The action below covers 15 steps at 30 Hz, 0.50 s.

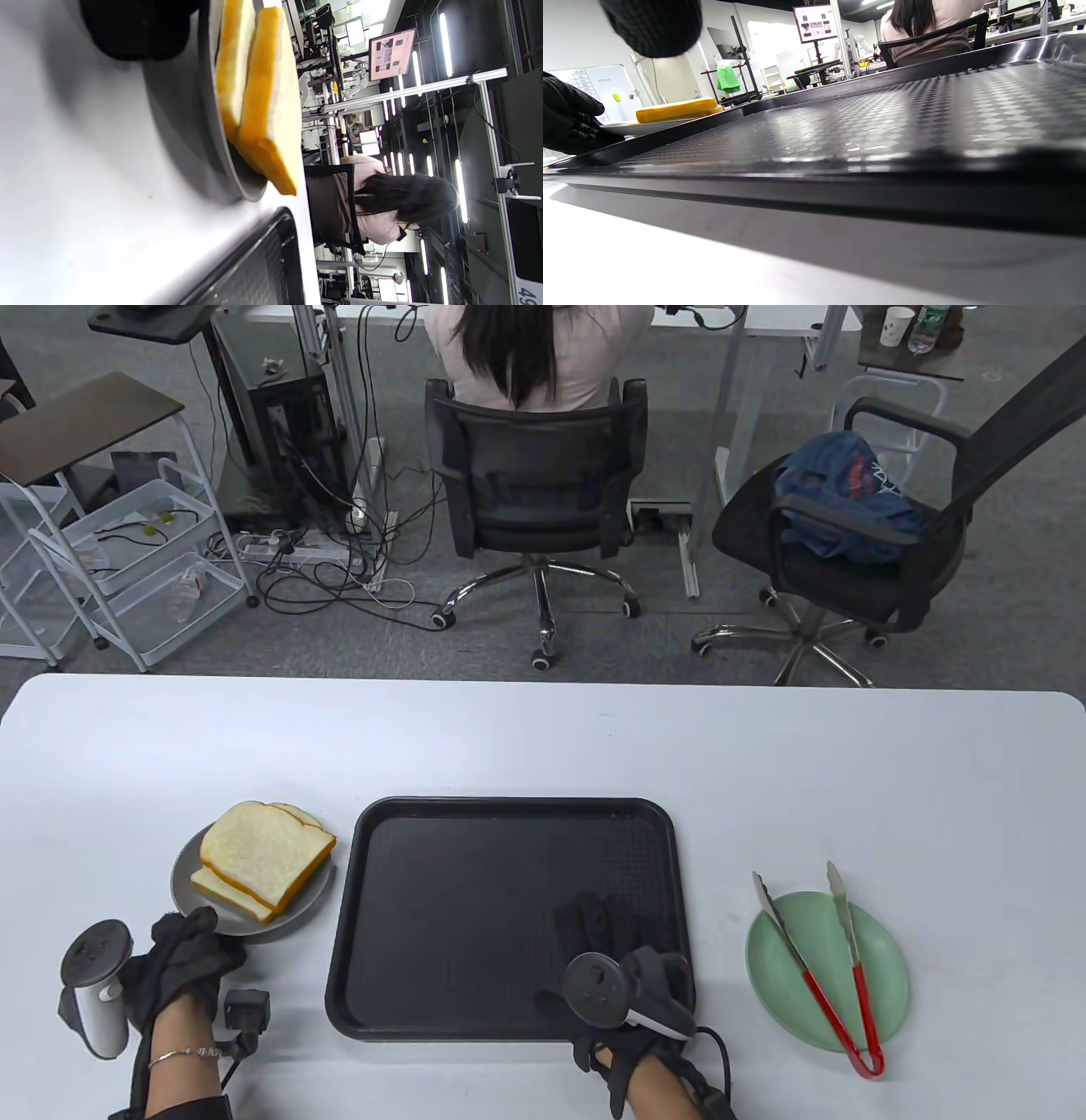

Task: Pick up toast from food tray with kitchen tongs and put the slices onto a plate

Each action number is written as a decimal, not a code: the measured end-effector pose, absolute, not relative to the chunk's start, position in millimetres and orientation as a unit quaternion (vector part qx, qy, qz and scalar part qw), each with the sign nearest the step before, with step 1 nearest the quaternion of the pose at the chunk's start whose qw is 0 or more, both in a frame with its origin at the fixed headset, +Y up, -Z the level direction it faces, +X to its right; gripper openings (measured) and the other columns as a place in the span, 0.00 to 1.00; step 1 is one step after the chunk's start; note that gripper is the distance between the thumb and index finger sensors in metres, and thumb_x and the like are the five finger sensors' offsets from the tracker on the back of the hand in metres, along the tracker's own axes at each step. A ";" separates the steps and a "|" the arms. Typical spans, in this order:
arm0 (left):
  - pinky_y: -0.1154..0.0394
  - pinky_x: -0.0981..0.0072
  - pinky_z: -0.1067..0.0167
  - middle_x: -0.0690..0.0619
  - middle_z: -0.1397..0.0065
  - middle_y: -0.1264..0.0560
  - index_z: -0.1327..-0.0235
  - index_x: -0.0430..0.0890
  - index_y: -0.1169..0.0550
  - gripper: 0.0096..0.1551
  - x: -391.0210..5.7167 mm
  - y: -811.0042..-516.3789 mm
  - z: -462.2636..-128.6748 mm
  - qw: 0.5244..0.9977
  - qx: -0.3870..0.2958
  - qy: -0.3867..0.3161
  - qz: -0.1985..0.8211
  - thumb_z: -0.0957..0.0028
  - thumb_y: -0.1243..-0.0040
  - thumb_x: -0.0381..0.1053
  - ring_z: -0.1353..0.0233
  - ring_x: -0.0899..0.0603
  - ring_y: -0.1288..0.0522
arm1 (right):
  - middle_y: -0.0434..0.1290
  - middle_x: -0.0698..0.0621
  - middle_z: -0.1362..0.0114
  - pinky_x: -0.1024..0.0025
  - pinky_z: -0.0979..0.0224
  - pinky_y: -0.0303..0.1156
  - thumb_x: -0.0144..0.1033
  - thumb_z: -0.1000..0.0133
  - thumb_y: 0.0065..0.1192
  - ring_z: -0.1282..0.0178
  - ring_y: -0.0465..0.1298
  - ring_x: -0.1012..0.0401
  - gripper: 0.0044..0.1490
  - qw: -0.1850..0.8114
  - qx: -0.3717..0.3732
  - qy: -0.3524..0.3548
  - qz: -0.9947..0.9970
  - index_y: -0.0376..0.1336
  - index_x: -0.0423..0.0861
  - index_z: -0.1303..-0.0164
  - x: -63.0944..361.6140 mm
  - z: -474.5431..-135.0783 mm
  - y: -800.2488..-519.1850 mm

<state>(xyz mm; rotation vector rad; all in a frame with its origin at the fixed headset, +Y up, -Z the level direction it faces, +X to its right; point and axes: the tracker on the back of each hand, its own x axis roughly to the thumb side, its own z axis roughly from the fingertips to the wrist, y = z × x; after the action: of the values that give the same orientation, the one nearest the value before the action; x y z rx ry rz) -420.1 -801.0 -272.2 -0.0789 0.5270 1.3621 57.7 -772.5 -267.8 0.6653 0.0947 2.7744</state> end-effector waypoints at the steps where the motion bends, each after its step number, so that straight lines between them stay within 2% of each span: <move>1: 0.29 0.36 0.29 0.13 0.20 0.52 0.22 0.12 0.67 0.44 -420.3 -800.1 -271.4 0.744 -0.033 0.241 0.622 0.21 0.65 0.41 0.24 0.20 0.35 | 0.34 0.29 0.21 0.23 0.39 0.50 0.56 0.51 0.62 0.29 0.35 0.28 0.63 0.143 0.231 0.032 0.962 0.32 0.36 0.26 57.7 -267.7 -772.5; 3: 0.31 0.34 0.29 0.10 0.20 0.54 0.20 0.13 0.66 0.44 -420.2 -799.4 -270.5 0.744 -0.031 0.239 0.624 0.21 0.65 0.42 0.24 0.19 0.36 | 0.34 0.30 0.21 0.23 0.39 0.50 0.56 0.51 0.62 0.29 0.35 0.28 0.63 0.142 0.232 0.031 0.962 0.32 0.35 0.26 57.5 -267.5 -772.5; 8: 0.33 0.30 0.30 0.07 0.21 0.57 0.22 0.10 0.68 0.53 -418.6 -795.3 -269.3 0.742 -0.030 0.235 0.627 0.19 0.64 0.51 0.24 0.16 0.39 | 0.34 0.29 0.21 0.23 0.39 0.50 0.56 0.51 0.62 0.29 0.34 0.28 0.63 0.142 0.233 0.034 0.962 0.32 0.35 0.26 57.3 -266.7 -773.2; 15: 0.38 0.22 0.31 0.06 0.21 0.61 0.21 0.10 0.69 0.56 -415.7 -778.3 -267.6 0.766 -0.039 0.232 0.599 0.19 0.63 0.55 0.25 0.08 0.48 | 0.33 0.29 0.21 0.23 0.39 0.50 0.56 0.51 0.62 0.29 0.34 0.28 0.64 0.146 0.232 0.032 0.961 0.31 0.35 0.26 57.3 -266.7 -773.4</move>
<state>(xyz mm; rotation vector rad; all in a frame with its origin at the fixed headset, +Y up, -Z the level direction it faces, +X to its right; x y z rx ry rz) -415.7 -778.3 -267.6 -0.0843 0.5041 1.3007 57.3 -773.4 -266.7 0.6679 0.0924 2.7672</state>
